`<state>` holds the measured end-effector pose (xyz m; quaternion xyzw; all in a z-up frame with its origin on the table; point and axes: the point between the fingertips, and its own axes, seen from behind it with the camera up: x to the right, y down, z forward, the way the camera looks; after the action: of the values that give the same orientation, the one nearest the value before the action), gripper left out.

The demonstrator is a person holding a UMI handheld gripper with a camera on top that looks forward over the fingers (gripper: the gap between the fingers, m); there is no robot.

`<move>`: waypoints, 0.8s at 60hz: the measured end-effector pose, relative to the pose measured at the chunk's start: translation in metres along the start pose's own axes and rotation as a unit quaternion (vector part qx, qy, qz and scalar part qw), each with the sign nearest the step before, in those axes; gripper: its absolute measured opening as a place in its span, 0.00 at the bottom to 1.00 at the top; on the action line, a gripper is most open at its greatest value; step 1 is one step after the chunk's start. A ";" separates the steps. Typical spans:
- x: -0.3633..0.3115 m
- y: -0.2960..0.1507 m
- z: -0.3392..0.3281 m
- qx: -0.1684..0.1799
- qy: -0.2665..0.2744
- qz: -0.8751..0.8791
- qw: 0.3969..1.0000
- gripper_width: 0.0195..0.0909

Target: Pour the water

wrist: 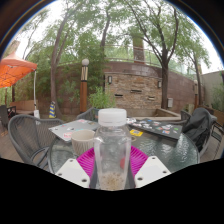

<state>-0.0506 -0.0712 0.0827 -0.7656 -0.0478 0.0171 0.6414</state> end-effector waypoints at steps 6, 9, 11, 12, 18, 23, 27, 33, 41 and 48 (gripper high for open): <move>0.009 0.001 0.010 -0.052 0.002 0.009 0.999 0.30; 0.020 -0.008 0.013 -0.071 0.009 -0.018 0.997 0.27; 0.028 -0.015 0.017 -0.071 0.008 -0.040 0.997 0.27; 0.029 -0.018 0.019 -0.073 0.010 -0.054 0.996 0.27; 0.052 -0.044 0.036 -0.090 0.036 -0.146 0.984 0.27; 0.061 -0.066 0.058 -0.094 0.055 -0.282 0.953 0.27; 0.059 -0.083 0.076 -0.099 0.052 -0.403 0.908 0.27; 0.040 -0.075 0.096 -0.109 0.040 -0.564 0.818 0.27; 0.035 -0.072 0.116 -0.115 0.051 -0.750 0.650 0.27; 0.043 -0.081 0.116 -0.135 0.052 -0.839 0.524 0.27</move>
<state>-0.0218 0.0606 0.1432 -0.4487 -0.6362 -0.5759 0.2495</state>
